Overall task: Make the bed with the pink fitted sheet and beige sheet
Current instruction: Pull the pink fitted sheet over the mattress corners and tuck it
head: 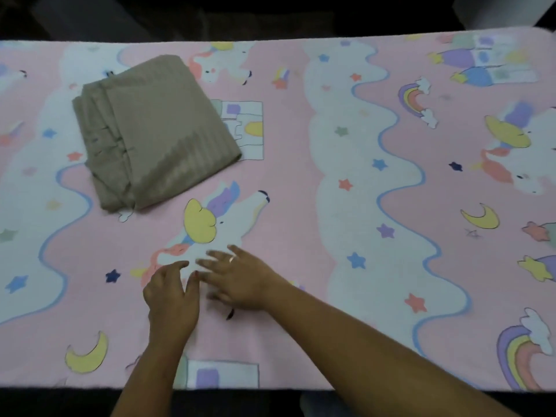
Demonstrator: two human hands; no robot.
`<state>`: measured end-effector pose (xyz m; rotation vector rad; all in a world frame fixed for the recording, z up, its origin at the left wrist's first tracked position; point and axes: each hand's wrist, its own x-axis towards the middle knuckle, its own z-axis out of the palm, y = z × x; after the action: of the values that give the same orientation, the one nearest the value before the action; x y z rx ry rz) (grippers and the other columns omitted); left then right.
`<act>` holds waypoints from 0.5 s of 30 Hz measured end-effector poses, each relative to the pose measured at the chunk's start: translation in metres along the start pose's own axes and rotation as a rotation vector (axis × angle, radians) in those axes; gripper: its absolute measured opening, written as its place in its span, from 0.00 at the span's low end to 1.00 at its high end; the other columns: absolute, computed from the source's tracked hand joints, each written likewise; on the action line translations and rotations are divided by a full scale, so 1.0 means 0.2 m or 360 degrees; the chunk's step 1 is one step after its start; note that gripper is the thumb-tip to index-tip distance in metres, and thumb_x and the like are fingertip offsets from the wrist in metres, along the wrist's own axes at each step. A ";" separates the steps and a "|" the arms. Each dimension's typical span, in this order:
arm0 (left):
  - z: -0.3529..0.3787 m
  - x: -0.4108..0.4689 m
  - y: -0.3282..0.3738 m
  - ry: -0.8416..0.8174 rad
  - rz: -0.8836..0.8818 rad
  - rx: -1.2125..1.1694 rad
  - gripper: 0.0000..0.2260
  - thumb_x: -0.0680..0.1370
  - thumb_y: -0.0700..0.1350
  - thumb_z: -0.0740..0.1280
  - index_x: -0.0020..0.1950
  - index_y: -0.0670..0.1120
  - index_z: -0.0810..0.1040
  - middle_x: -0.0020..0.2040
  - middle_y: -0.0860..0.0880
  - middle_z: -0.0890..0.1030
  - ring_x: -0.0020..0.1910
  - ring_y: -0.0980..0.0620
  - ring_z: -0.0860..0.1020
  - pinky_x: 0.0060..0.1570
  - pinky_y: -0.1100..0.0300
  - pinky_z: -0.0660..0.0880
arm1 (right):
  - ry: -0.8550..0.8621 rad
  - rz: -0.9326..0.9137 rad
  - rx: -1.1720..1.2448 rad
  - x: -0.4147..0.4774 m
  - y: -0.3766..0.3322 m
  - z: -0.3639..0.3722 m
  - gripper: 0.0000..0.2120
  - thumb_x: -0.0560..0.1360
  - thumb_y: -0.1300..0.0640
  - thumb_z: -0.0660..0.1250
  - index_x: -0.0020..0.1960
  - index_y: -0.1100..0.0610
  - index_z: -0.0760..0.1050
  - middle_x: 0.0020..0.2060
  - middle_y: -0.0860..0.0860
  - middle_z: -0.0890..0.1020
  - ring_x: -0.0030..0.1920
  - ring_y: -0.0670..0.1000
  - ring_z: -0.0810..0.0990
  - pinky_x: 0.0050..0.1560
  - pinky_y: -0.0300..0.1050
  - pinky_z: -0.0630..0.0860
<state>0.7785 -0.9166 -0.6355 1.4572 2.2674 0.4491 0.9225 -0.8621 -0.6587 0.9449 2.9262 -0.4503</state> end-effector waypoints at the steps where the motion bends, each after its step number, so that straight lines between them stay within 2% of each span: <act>1: 0.05 0.05 0.08 -0.0013 -0.0006 -0.0009 0.13 0.78 0.43 0.65 0.62 0.41 0.75 0.61 0.39 0.75 0.64 0.37 0.68 0.62 0.48 0.61 | -0.0008 0.0111 0.0004 0.01 0.12 -0.03 0.25 0.81 0.46 0.55 0.75 0.52 0.60 0.76 0.51 0.59 0.76 0.54 0.55 0.73 0.56 0.50; 4: 0.24 0.17 0.34 -0.0114 0.0143 0.0048 0.16 0.78 0.46 0.65 0.63 0.41 0.75 0.63 0.38 0.74 0.65 0.36 0.68 0.62 0.47 0.61 | -0.0002 0.0495 0.0034 -0.02 0.48 -0.11 0.26 0.82 0.44 0.50 0.78 0.48 0.52 0.78 0.48 0.51 0.77 0.51 0.48 0.74 0.53 0.43; 6: 0.36 0.23 0.54 -0.0237 0.0272 0.0129 0.23 0.76 0.54 0.60 0.65 0.41 0.73 0.64 0.38 0.73 0.66 0.37 0.67 0.64 0.45 0.61 | -0.0048 0.0670 -0.0033 -0.12 0.72 -0.13 0.26 0.82 0.43 0.49 0.78 0.47 0.49 0.78 0.47 0.50 0.77 0.50 0.48 0.74 0.53 0.43; 8: 0.49 0.28 0.76 -0.0321 0.0471 0.0203 0.29 0.74 0.59 0.54 0.68 0.43 0.71 0.68 0.39 0.70 0.68 0.38 0.65 0.66 0.45 0.60 | -0.0044 0.0824 0.0010 -0.30 0.99 -0.12 0.26 0.81 0.41 0.48 0.77 0.46 0.51 0.78 0.48 0.52 0.77 0.51 0.50 0.74 0.54 0.45; 11: 0.67 0.33 1.11 -0.0446 0.0643 0.0218 0.23 0.78 0.52 0.61 0.72 0.45 0.66 0.73 0.42 0.63 0.73 0.42 0.58 0.69 0.47 0.57 | 0.0154 0.1098 0.0028 -0.62 1.34 -0.08 0.27 0.77 0.39 0.47 0.73 0.45 0.65 0.73 0.49 0.67 0.72 0.53 0.66 0.71 0.57 0.59; 12: 0.74 0.35 1.23 -0.0474 0.0716 0.0231 0.23 0.79 0.50 0.62 0.73 0.46 0.65 0.74 0.42 0.62 0.73 0.42 0.57 0.69 0.46 0.57 | 0.0184 0.1206 0.0064 -0.74 1.43 -0.08 0.27 0.77 0.39 0.47 0.72 0.45 0.67 0.71 0.49 0.69 0.71 0.53 0.68 0.70 0.56 0.61; 15: 0.94 0.35 1.56 -0.0617 0.0962 0.0406 0.26 0.80 0.52 0.59 0.76 0.49 0.58 0.77 0.46 0.56 0.75 0.45 0.54 0.71 0.45 0.56 | 0.0186 0.1486 0.0109 -1.07 1.67 -0.11 0.28 0.77 0.38 0.44 0.74 0.43 0.62 0.74 0.47 0.65 0.74 0.52 0.62 0.72 0.54 0.54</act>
<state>1.0909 -0.7174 -0.6615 2.1469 1.6008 0.0260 1.2912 -0.7185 -0.7006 2.1848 2.1692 -0.4206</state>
